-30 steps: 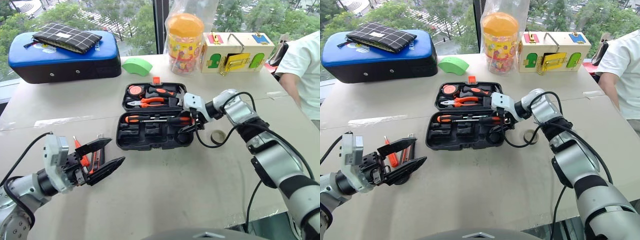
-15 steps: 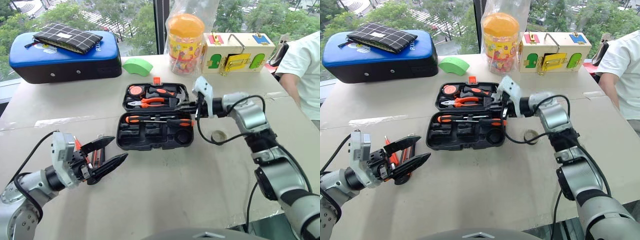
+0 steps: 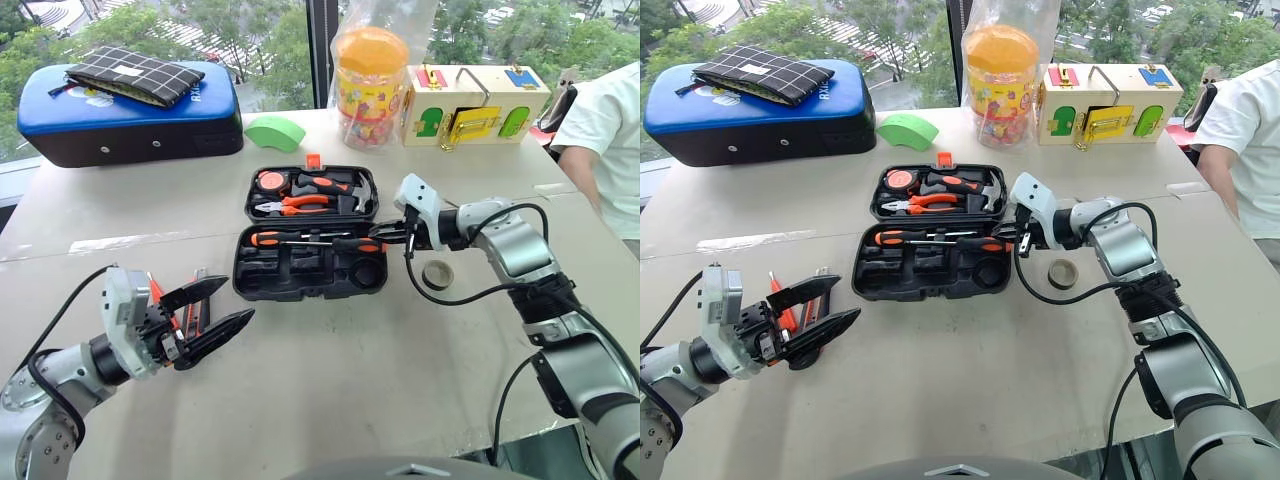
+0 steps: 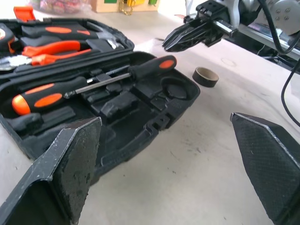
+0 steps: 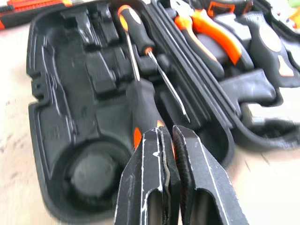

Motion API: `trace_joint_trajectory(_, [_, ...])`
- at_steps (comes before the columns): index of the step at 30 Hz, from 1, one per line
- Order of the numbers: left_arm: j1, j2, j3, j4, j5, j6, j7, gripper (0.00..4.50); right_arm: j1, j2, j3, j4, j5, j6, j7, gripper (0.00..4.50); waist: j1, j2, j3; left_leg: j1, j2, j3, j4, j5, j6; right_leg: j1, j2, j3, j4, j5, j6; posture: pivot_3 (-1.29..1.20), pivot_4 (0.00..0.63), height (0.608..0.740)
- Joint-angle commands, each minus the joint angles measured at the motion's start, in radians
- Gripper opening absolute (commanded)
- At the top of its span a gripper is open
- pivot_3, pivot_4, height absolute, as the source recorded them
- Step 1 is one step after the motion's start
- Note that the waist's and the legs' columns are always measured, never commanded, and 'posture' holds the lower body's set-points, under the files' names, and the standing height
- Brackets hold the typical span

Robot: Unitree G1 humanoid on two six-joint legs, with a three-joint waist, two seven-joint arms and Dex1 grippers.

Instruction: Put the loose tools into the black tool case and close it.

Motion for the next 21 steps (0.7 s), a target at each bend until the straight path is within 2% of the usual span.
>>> trace_joint_trajectory(1, [-0.001,-0.002,0.003,-0.016,-0.001,-0.023,0.002,4.5,-0.022,-0.002,0.034,-0.011,-0.023,-0.001,0.002,0.14,0.0,0.0,0.0,0.0,0.0,0.0,0.0,0.0,0.0,0.0,0.0,0.0,0.0,0.0,0.0,0.0,0.15,0.74])
trace_joint_trajectory(12, [0.026,-0.012,0.006,-0.021,0.002,-0.043,0.003,4.5,-0.036,-0.02,0.02,-0.058,-0.001,0.036,0.007,0.14,0.001,0.0,0.0,-0.001,0.0,0.0,0.0,0.0,0.0,0.0,0.0,0.0,-0.001,0.0,0.0,0.0,0.15,0.74])
trace_joint_trajectory(17, [0.012,-0.014,-0.007,-0.015,0.004,-0.045,0.004,4.5,-0.058,0.081,-0.002,0.028,0.006,-0.028,-0.076,0.14,-0.002,0.0,0.0,0.0,0.0,0.0,0.0,0.0,0.0,0.0,0.0,0.0,-0.001,0.0,0.0,0.0,0.15,0.74])
trace_joint_trajectory(21, [0.01,-0.017,-0.009,-0.007,0.011,-0.053,0.001,4.5,-0.066,0.181,0.019,0.201,-0.041,-0.14,-0.169,0.14,-0.003,0.0,0.0,0.0,0.0,0.0,-0.001,0.0,0.0,0.0,0.0,0.0,-0.001,0.0,0.0,0.0,0.15,0.74])
